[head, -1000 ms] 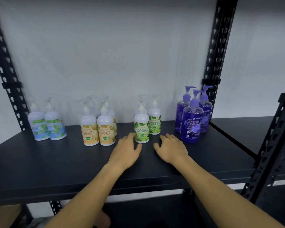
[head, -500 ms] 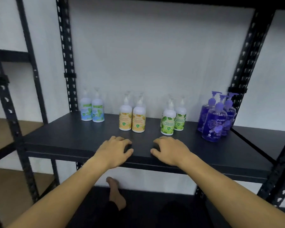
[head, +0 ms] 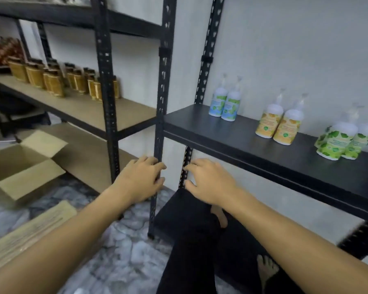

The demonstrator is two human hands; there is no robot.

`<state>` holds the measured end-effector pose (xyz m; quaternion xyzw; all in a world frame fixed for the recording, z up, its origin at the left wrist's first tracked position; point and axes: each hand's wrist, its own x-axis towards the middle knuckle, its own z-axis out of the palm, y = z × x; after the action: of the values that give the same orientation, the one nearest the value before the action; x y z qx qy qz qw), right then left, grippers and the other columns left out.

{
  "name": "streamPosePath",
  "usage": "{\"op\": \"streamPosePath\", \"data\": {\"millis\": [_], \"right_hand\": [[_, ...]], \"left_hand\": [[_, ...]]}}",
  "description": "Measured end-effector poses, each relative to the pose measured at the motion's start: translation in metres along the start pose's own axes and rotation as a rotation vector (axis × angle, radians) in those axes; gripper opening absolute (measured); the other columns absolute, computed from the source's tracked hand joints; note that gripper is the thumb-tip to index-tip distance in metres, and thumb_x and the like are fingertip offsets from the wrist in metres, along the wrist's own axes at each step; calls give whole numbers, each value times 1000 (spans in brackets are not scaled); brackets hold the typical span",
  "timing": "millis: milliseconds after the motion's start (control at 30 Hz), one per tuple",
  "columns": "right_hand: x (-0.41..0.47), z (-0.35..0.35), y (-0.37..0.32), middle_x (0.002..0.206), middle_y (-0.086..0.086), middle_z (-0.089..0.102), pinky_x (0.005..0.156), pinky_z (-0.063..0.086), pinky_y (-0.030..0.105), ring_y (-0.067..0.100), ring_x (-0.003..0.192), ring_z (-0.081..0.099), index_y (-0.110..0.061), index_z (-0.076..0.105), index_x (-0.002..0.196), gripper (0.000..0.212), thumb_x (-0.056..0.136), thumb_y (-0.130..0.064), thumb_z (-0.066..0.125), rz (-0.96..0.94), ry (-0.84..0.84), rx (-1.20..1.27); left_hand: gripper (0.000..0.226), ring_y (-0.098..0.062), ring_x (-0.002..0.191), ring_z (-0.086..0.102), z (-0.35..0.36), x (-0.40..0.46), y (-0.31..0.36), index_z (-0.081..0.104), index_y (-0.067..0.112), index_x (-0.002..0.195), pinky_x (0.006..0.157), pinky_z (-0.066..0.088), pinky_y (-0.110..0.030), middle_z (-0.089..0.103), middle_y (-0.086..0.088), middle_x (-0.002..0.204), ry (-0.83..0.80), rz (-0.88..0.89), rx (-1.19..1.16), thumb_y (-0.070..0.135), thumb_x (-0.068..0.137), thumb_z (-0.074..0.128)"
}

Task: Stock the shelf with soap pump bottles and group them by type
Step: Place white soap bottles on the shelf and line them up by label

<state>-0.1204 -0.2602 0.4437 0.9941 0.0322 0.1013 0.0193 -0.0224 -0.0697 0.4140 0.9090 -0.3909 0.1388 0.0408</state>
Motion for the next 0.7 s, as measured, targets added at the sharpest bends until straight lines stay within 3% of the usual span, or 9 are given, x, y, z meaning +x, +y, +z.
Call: {"op": "streamPosePath", "data": {"millis": [133,233,367,567,700], "right_hand": [[10,54,-57,121,2,59,98,41,39,25,119,51,-16,60,122,35,97,-36,44,-115,-102,44],[13,97,-91,128,4,58,98,43,41,25,122,51,-16,59,126,39,98,-38,43,-183,-197,59],[4,151,-138,120,4,58,89,42,39,27,115,53,-16,60,120,36,98,-38,41,-252,-329,76],[-11,213,-196,130,7,57,95,43,41,29,119,52,-14,58,129,41,99,-38,42,-301,-490,109],[-17,246,-225,132,11,55,100,41,45,32,122,49,-12,55,132,42,101,-37,41,-314,-622,133]], "left_hand": [[43,-27,122,48,32,-65,-41,51,24,134,93,44,-41,52,-4,134,-84,-122,16,45,97,44],[43,-29,124,47,63,-114,-63,51,25,135,96,44,-42,52,-5,136,-172,-209,-18,44,97,43],[44,-31,125,47,108,-182,-76,50,24,136,99,41,-42,50,-7,139,-301,-344,-21,44,99,40],[42,-29,131,40,165,-264,-78,46,25,140,100,38,-40,45,-5,144,-494,-547,-111,40,100,42],[37,-26,121,49,204,-309,-80,52,27,134,89,43,-37,53,-2,137,-486,-758,-245,30,98,45]]}}
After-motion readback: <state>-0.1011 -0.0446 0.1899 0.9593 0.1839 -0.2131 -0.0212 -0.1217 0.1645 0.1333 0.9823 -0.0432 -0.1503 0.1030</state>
